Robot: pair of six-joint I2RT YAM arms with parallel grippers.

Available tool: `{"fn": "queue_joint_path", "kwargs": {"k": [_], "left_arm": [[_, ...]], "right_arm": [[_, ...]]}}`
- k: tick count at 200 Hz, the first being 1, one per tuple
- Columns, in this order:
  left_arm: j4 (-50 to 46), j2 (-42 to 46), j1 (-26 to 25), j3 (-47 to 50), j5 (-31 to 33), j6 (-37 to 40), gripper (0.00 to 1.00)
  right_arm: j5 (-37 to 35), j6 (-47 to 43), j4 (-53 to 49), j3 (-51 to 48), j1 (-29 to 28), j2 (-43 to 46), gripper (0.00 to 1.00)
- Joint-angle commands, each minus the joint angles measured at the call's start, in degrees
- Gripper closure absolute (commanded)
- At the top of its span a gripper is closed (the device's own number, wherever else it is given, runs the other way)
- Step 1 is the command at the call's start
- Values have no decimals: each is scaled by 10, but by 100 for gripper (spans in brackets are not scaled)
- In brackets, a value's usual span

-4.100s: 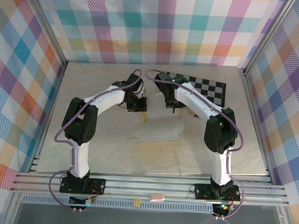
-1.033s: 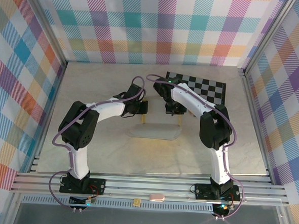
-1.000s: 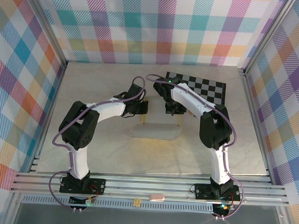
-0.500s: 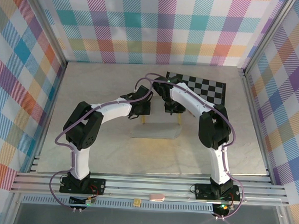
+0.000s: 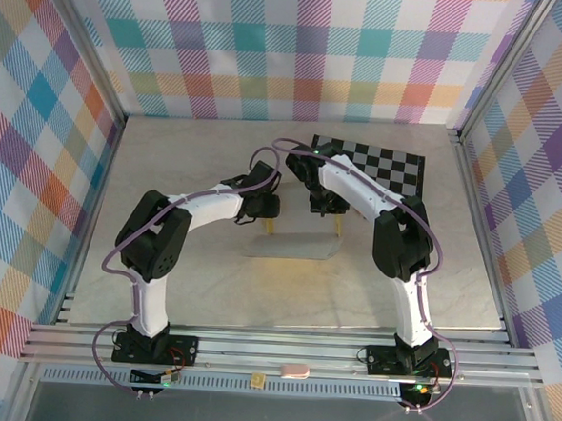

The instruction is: Fold the paper box

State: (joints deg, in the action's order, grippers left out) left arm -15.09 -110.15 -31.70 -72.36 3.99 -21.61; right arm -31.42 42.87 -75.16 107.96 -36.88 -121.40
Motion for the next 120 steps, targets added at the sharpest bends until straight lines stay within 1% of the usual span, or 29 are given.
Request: {"fn": "queue_joint_path", "kwargs": {"k": [1,25,51,72,76,86,94,113,120], "left_arm": [[8,27,14,20,-79,-6,60],[-1,16,23,16,-106,-2,68],[-3,1,23,16,-121,2,69],[-4,-4,18,19,-115,6,72],[-23,-6,17,19,-112,8,73],[-30,-10,12,19,-100,13,75],[-38,-14,9,19,-87,16,79],[-70,-19,3,14,-23,13,96],[-82,-19,2,14,-1,8,100]], "right_arm": [[-9,7,-9,2,-3,-3,100],[-8,6,-6,3,-3,-4,100],[-7,8,-8,3,-3,-5,100],[-7,9,-8,5,-3,-5,100],[-7,9,-8,5,-3,-6,100],[-7,10,-8,5,-3,-7,100],[-6,11,-9,7,-3,-7,100],[-9,14,-13,8,-3,-8,100],[-12,15,-15,8,-3,-9,100]]}}
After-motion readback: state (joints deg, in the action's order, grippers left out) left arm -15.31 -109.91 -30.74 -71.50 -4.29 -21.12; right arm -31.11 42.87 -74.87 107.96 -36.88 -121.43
